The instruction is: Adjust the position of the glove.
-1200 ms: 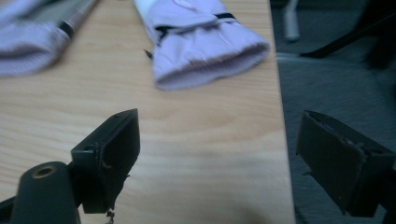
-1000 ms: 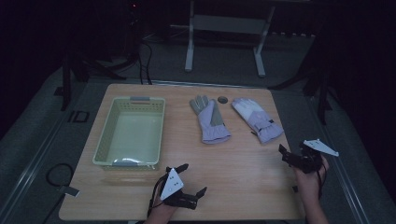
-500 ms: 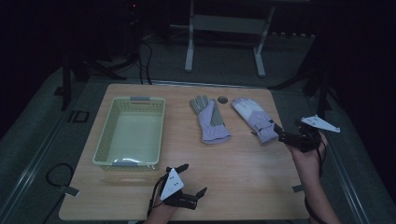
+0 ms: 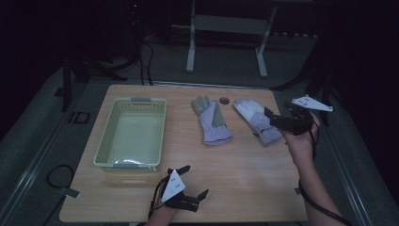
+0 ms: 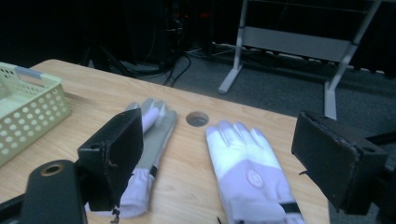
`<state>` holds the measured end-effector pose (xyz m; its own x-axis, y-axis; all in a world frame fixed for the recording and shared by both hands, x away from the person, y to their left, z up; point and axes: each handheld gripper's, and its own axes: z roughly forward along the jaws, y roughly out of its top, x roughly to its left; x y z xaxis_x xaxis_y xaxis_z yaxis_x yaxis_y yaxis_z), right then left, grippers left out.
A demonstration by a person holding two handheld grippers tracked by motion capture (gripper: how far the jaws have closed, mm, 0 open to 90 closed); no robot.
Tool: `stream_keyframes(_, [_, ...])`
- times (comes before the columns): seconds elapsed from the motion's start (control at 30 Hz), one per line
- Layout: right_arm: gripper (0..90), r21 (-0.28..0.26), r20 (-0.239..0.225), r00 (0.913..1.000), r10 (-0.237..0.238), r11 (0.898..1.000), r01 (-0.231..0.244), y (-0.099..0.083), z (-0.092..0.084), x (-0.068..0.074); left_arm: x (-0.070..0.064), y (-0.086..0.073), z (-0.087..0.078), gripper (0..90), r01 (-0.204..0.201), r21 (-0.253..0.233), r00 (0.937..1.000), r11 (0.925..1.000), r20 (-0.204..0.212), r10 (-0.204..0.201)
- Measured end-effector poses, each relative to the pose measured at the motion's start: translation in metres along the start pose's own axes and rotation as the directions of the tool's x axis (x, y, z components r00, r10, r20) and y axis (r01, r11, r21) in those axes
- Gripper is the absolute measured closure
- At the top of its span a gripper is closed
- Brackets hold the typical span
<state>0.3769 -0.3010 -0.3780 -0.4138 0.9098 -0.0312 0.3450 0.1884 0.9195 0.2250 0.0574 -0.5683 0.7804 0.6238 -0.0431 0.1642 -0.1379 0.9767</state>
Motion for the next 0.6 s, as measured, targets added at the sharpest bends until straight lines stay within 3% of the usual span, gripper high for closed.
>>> stream_keyframes(0.23, [20.5,0.02,-0.03,0.999,-0.032,0.999,0.033,0.021,0.023,0.021,0.0,0.0,0.0,0.0,-0.002,0.005,1.0,1.0,0.003,0.002])
stream_keyframes(0.5, [20.8,0.047,-0.054,0.9968,-0.058,0.997,0.061,0.03,0.049,0.042,0.0,0.0,0.0,0.0,-0.003,0.002,1.0,1.0,0.005,0.003])
stream_keyframes(0.57, [20.8,0.047,-0.054,0.9968,-0.058,0.997,0.061,0.03,0.049,0.042,0.0,0.0,0.0,0.0,-0.003,0.002,1.0,1.0,0.005,0.003])
stream_keyframes(0.6, [20.8,0.06,-0.063,0.996,-0.063,0.996,0.066,0.032,0.061,0.05,0.0,0.0,0.0,0.0,-0.004,0.003,1.0,1.0,0.007,0.004])
